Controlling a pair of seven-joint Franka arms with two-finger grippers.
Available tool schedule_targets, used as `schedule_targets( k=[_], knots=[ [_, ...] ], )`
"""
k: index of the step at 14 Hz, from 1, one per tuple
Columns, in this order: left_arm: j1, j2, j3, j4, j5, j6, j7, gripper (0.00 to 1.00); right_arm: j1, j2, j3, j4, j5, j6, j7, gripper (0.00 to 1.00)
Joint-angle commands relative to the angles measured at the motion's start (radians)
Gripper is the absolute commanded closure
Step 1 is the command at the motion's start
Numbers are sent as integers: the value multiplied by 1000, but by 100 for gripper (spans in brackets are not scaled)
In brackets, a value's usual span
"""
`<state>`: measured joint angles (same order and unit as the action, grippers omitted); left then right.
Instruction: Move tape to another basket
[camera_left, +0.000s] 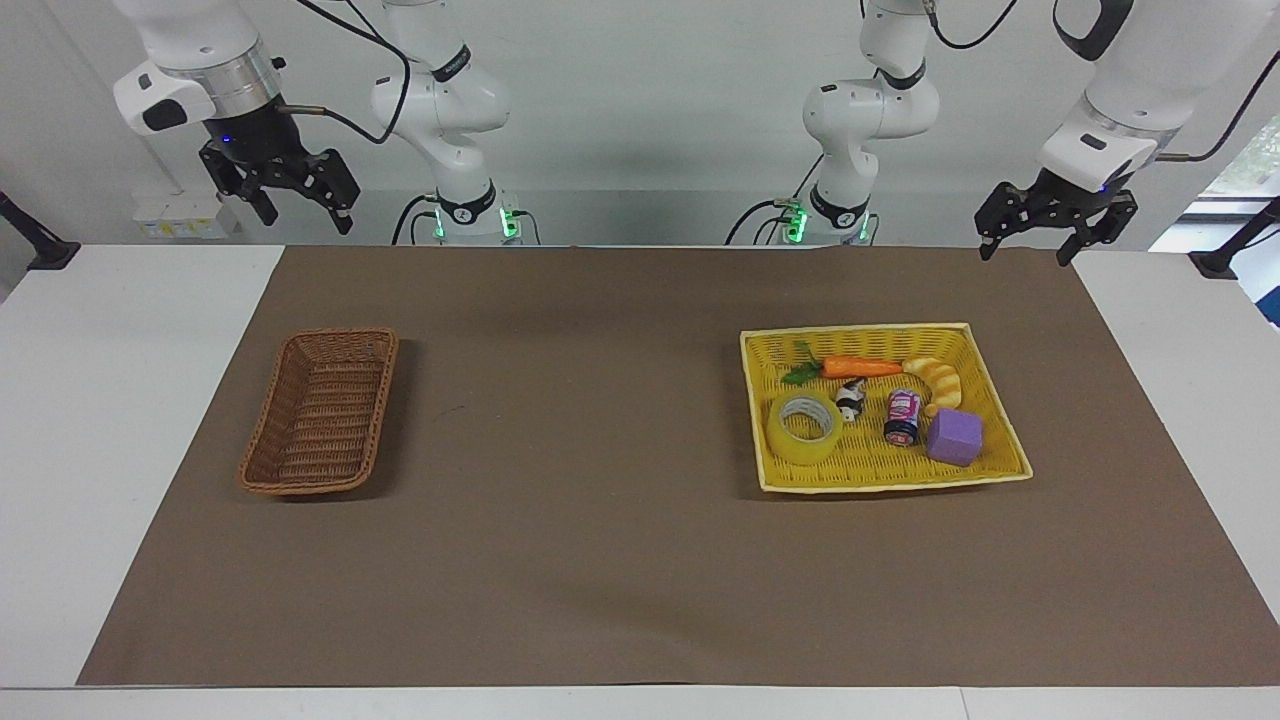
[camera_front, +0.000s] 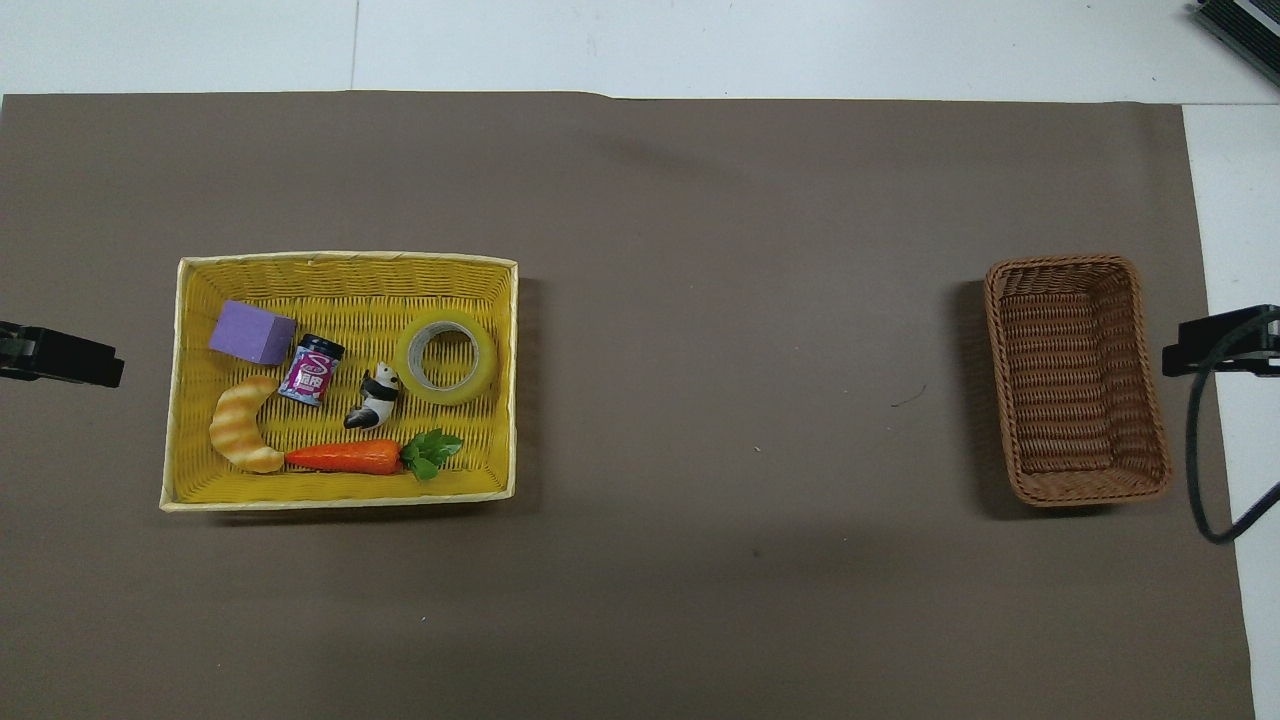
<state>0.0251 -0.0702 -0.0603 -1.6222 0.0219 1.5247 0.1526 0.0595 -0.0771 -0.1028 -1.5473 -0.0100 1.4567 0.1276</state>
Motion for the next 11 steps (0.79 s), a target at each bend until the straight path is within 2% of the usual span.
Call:
schedule_targets(
  k=[1,11],
  knots=[
    [-11,-9,0,-7,12,-28,-46,0,-6,-24,2,-27,11,-4,-19,0],
    [-13,-11,-1,-10,12,-14,-68,0,-6,-18,2,-16,22,1,-20,0]
  ],
)
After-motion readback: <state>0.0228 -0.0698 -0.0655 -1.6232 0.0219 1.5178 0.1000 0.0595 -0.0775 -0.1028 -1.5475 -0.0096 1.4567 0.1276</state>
